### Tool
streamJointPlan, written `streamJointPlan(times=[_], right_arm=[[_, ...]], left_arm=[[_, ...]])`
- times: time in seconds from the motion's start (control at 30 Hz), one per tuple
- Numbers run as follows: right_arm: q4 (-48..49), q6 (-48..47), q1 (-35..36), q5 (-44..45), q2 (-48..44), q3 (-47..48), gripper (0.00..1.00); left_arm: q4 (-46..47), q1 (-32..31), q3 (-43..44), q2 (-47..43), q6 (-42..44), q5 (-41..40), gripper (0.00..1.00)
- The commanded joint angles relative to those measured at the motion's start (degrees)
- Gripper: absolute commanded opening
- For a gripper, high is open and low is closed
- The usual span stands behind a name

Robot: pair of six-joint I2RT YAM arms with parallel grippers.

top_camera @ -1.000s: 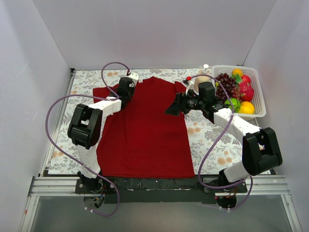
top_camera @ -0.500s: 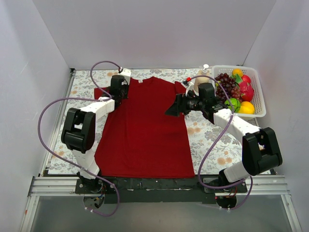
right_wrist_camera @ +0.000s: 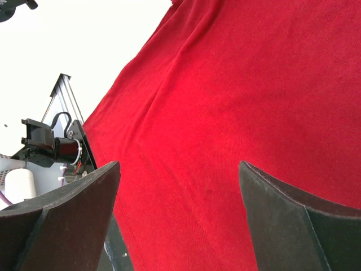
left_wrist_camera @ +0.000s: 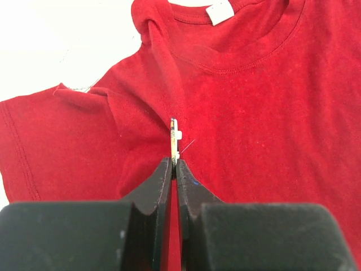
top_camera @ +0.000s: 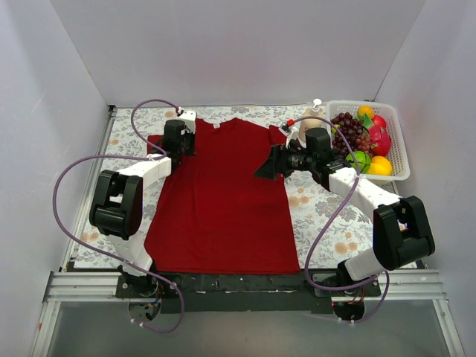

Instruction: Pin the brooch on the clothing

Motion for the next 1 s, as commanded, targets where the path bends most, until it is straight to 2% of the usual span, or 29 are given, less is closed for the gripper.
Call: streamJointPlan(times=[0.0, 0.13, 0.97], right_arm=[[2.2, 0.2, -0.2, -1.3, -0.2, -0.6, 0.92], [2.2, 0.2, -0.2, -1.4, -0.3, -0.7, 0.93], [2.2, 0.1, -0.2, -1.7, 0.0, -1.0, 0.92]], left_arm=[[3.0, 1.3, -1.3, -5.5, -2.1, 3.2, 0.0], [3.9, 1.9, -2.4, -6.5, -3.5, 3.6, 0.0], [13.1, 5.2, -6.8, -11.8, -11.6, 18.5, 0.0]])
